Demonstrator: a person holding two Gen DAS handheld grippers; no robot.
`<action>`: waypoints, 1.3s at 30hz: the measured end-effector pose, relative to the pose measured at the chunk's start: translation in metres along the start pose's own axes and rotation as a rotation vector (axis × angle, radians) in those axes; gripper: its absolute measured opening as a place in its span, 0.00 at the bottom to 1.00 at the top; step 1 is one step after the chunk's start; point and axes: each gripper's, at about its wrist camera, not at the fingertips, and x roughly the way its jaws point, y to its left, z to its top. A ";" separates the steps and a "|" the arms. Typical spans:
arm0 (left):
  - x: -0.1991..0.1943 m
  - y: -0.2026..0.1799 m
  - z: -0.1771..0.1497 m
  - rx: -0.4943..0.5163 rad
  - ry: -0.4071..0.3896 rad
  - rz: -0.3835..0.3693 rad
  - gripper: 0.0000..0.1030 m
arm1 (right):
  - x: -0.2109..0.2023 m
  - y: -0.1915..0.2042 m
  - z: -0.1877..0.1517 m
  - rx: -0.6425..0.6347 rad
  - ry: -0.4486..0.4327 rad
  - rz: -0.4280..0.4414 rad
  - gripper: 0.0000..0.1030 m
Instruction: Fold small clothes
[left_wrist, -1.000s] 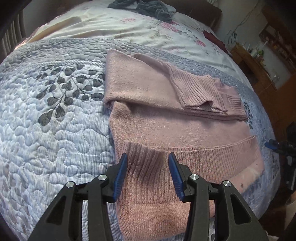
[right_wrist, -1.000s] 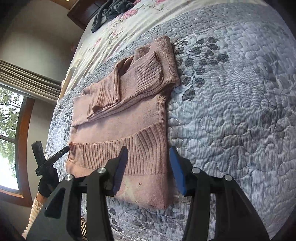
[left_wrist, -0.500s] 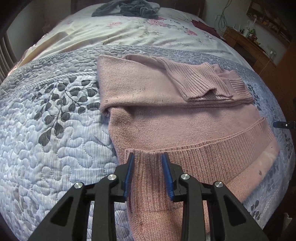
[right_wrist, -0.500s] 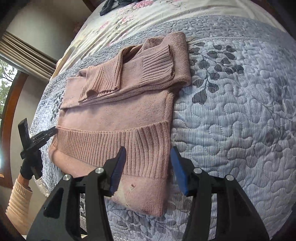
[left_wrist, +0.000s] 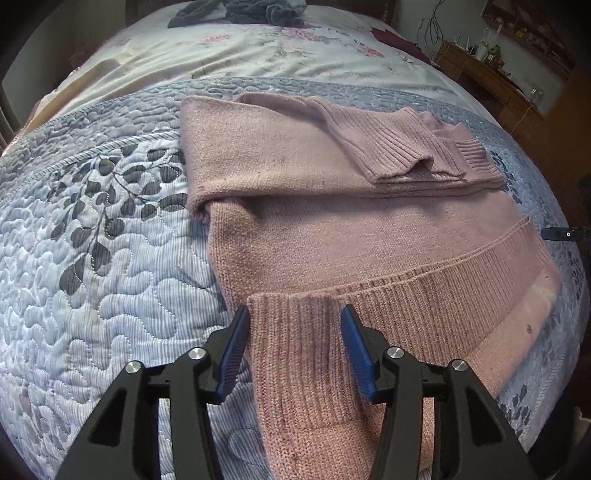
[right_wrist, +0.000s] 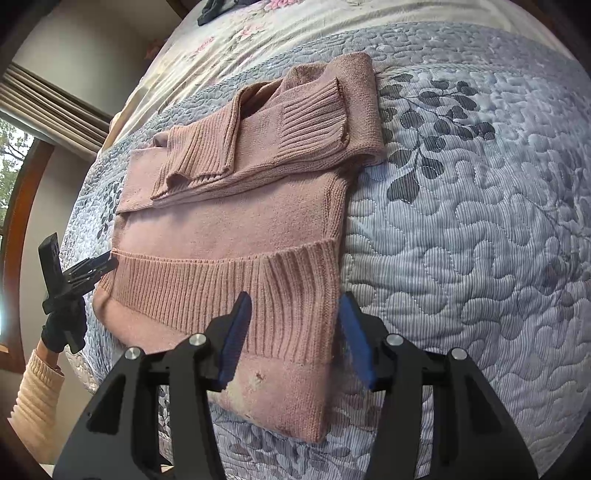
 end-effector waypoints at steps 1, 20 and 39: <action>0.000 0.000 -0.001 -0.006 -0.004 -0.008 0.40 | 0.001 0.001 0.001 -0.010 0.002 -0.006 0.49; 0.000 -0.015 -0.011 -0.018 0.005 -0.010 0.21 | 0.031 0.023 0.003 -0.183 0.016 -0.197 0.16; -0.105 -0.038 0.025 -0.058 -0.319 -0.032 0.17 | -0.087 0.064 0.015 -0.197 -0.268 -0.006 0.06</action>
